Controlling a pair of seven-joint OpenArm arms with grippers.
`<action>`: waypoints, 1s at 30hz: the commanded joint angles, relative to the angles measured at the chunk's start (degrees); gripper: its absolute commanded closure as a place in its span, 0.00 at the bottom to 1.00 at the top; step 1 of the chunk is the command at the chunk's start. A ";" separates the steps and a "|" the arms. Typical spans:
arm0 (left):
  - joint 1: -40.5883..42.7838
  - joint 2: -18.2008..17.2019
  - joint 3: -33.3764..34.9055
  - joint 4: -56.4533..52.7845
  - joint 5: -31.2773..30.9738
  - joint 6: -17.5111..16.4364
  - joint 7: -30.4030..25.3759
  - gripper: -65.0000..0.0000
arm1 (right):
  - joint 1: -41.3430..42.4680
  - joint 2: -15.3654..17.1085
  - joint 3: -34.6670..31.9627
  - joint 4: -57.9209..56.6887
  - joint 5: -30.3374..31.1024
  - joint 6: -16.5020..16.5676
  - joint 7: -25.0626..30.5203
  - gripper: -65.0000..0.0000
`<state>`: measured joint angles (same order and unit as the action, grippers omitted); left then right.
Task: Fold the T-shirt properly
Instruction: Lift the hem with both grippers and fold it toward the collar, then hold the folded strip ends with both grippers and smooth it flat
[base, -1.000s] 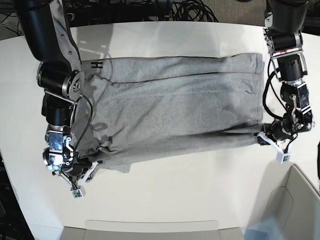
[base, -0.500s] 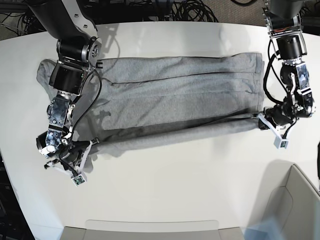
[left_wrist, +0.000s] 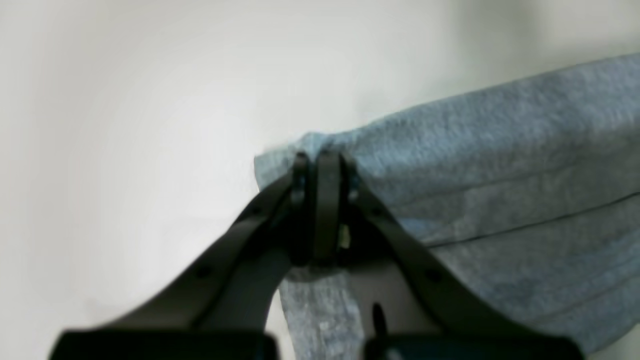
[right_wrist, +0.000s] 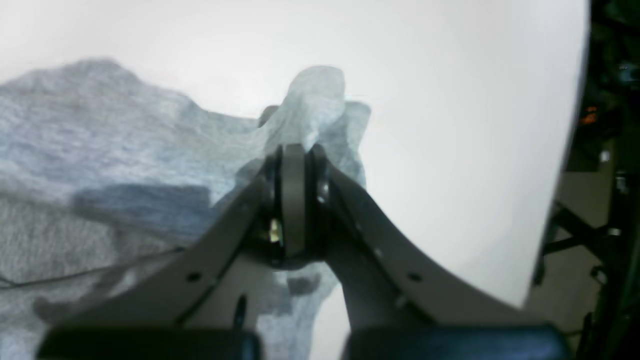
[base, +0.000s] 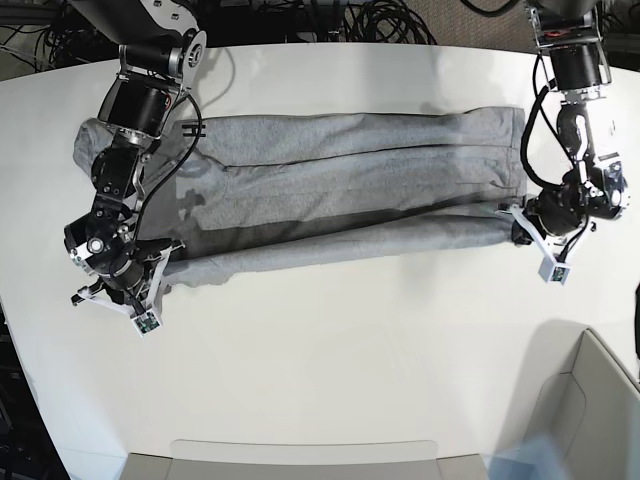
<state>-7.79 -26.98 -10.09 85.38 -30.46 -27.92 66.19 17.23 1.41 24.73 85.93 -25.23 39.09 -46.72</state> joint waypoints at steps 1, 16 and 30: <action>-0.43 -1.02 -0.42 1.17 0.00 0.10 0.31 1.00 | 0.39 0.48 0.10 2.20 0.13 0.91 -0.80 1.00; 6.52 -1.28 -1.47 7.93 0.08 0.10 2.95 1.00 | -7.87 3.38 0.98 12.84 0.22 0.91 -6.78 1.00; 14.17 0.39 -7.80 14.26 0.00 0.01 5.23 1.00 | -14.55 3.03 1.25 13.98 0.22 0.91 -6.78 1.00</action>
<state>6.90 -25.58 -17.39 98.56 -31.24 -28.18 71.94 1.72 3.79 25.63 98.70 -24.21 39.09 -53.74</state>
